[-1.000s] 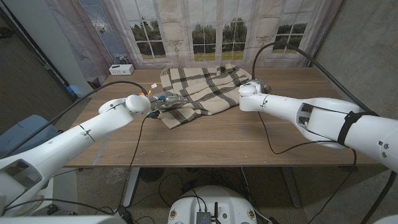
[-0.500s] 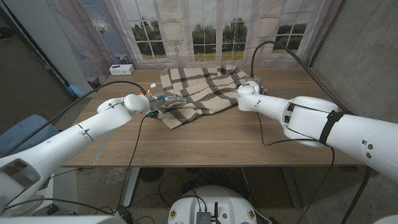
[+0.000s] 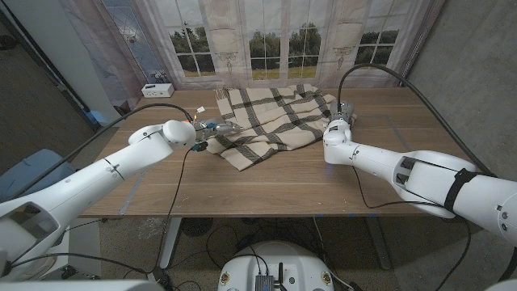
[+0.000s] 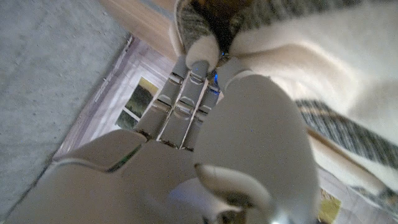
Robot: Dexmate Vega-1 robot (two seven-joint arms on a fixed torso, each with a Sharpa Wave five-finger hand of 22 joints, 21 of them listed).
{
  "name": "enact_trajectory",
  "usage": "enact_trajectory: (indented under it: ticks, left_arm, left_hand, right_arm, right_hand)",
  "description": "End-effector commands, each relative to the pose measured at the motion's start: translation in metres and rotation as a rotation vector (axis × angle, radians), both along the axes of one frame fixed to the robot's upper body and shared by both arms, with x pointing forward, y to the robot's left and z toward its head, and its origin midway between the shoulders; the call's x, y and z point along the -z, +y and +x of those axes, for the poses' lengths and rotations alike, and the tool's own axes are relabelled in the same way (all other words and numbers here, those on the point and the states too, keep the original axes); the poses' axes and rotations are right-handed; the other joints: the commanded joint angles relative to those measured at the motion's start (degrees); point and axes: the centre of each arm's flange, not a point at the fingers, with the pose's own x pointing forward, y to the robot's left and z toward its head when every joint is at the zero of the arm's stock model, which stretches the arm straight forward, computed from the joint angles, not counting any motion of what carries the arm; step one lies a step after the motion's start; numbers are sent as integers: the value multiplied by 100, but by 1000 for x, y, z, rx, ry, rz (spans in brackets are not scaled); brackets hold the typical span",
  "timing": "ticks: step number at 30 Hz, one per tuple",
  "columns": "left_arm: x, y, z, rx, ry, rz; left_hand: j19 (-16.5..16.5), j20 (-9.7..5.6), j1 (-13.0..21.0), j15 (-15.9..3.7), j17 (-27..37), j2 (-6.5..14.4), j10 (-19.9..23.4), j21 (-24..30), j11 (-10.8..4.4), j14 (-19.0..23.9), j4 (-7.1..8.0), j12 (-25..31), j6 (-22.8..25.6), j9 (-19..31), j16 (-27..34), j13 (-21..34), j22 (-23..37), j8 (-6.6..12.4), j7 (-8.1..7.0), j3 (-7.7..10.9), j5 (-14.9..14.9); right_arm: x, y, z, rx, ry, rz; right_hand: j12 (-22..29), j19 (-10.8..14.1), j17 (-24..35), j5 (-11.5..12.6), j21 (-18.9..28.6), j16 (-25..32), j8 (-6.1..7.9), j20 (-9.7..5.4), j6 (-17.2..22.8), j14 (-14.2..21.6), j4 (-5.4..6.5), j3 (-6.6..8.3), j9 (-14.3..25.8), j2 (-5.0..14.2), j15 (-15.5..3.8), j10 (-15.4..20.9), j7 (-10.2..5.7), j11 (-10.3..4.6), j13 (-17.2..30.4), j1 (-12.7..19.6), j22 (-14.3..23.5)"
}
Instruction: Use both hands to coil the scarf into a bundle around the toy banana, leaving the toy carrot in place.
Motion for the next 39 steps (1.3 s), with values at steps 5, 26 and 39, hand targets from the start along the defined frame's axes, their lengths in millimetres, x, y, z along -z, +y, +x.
enact_trajectory:
  ticks: [5, 26, 39]
  left_arm:
    - [0, -2, 2, 12, 10, 8]
    - [8, 2, -6, 15, 13, -7]
    - [11, 5, -10, 15, 10, -12]
  left_hand:
    - [7, 42, -53, -13, 17, 6, -12, 3, 35, -6, -15, 37, -8, -7, 23, 19, 22, 40, 33, -29, -27]
    - [5, 43, -118, -2, 17, -11, -25, 2, 37, -8, -14, 41, -21, -8, 29, 19, 22, 38, 51, -52, -35]
    - [2, 43, -162, 3, 19, -20, -31, 1, 48, -15, -7, 44, -20, -8, 31, 18, 23, 40, 60, -69, -37]
  right_arm:
    - [-27, 62, -32, -250, -236, -201]
    - [-71, 117, -31, -376, -285, -434]
    - [-92, 148, -31, -441, -336, -497]
  right_hand:
    - [83, 5, 95, 71, 72, 9, 20, -182, 46, -16, 29, -36, 34, 14, -440, 23, -34, -18, 237, 76, 3]
    - [165, -38, 248, 166, 167, -84, 66, -253, 137, -6, 52, -63, 48, -33, -432, 97, -48, 13, 388, 43, -49]
    - [178, -71, 344, 236, 215, -146, 81, -248, 145, 39, 57, -47, 65, -86, -428, 89, -44, -48, 474, 9, -91]
